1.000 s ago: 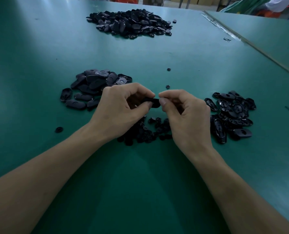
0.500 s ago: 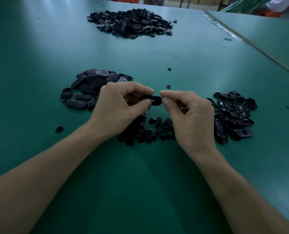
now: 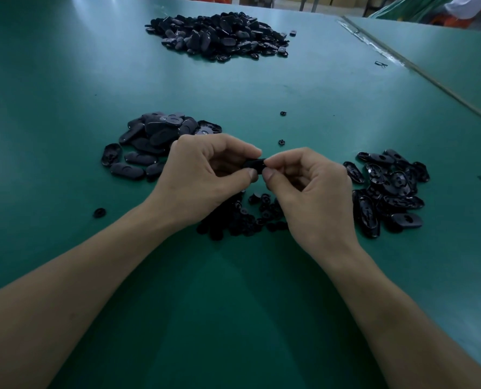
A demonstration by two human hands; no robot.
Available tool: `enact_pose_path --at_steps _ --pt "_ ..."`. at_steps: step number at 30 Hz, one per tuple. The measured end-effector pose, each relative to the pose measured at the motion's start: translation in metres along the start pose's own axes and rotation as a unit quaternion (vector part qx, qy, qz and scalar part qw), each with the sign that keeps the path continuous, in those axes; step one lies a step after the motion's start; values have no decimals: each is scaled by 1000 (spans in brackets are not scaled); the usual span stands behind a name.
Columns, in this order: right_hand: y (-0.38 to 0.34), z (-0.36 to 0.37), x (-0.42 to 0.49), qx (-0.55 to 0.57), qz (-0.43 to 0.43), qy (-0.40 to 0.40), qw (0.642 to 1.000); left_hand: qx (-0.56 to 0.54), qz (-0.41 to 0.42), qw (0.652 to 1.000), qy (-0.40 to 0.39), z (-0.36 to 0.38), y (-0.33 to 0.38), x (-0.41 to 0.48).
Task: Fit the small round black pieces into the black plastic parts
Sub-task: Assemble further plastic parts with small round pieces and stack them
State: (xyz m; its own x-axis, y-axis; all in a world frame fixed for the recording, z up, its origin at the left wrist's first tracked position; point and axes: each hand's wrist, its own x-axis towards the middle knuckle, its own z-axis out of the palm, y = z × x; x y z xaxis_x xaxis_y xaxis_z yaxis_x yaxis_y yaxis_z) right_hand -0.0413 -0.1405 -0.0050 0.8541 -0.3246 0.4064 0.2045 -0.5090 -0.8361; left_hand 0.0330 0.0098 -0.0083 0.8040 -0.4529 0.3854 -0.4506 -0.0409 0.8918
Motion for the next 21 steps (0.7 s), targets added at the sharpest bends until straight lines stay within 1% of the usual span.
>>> enact_pose_path --at_steps 7,15,21 --pt "1 0 1 -3 9 -2 1000 13 7 1000 -1 1 0 0" --pt "2 1 1 11 1 -16 1000 30 20 999 3 2 -1 -1" --pt "2 2 -2 -9 -35 -10 999 11 12 1000 2 0 0 0"
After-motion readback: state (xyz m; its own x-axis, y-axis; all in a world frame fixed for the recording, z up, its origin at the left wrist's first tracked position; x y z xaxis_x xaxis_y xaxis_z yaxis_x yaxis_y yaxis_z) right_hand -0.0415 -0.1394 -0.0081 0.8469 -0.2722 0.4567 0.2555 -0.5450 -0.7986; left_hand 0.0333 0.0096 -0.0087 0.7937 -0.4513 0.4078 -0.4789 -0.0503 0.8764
